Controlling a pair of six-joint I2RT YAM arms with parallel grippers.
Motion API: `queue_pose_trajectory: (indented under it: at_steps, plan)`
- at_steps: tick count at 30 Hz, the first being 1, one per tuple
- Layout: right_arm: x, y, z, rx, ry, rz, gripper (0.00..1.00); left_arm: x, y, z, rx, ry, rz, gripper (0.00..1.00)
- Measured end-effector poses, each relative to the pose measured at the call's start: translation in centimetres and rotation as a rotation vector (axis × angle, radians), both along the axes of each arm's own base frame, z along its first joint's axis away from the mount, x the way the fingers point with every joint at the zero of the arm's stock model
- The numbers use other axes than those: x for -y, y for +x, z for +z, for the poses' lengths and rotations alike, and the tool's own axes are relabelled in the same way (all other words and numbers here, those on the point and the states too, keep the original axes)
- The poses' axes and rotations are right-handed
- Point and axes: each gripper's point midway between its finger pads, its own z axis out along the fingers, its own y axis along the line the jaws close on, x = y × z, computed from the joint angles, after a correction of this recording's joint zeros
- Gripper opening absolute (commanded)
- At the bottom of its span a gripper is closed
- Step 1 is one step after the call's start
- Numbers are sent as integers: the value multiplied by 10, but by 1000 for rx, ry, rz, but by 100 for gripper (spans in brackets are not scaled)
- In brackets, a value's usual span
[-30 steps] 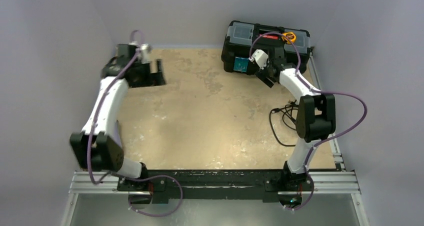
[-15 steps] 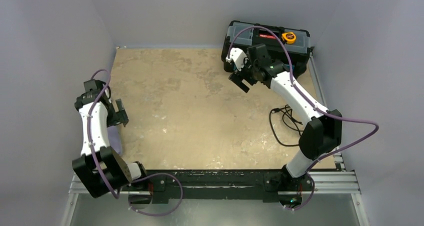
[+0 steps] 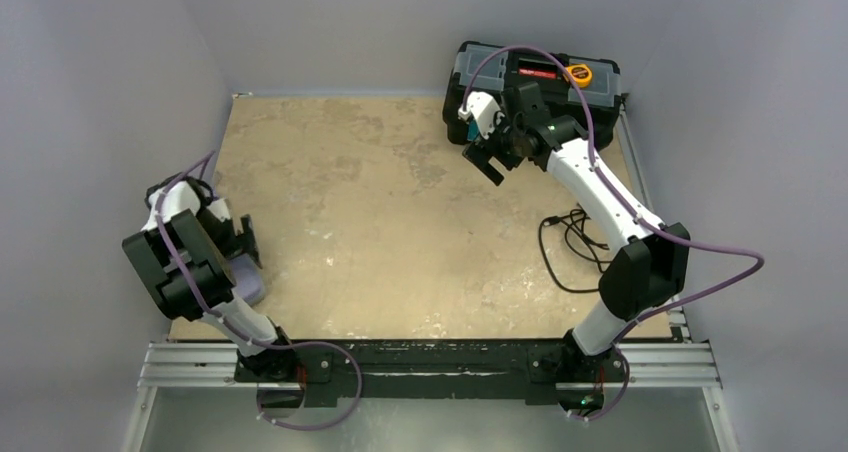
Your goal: Open the umbrella
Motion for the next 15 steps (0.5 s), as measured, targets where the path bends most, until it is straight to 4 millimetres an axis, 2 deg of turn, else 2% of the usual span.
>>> queue_pose_trajectory:
  at_steps: [3,5,9,10,12,13,15]
  plan:
    - [1,-2,-1,-9,-3,0,95,41,28,3,37,-87,-54,88]
    - [1,-3,-2,-14,-3,2,95,80,53,7,90,-155,-101,88]
    - [0,-8,-5,-37,0,12,95,180,100,20,189,-269,-310,93]
    - [-2,-9,-6,-44,6,19,95,212,108,24,215,-302,-397,95]
    - [-5,-13,-7,-63,17,34,95,273,109,35,271,-399,-545,99]
    - [-6,-15,-9,-73,21,41,95,296,104,44,301,-452,-601,100]
    - [-11,-21,-10,-100,45,68,97,308,94,64,370,-507,-651,100]
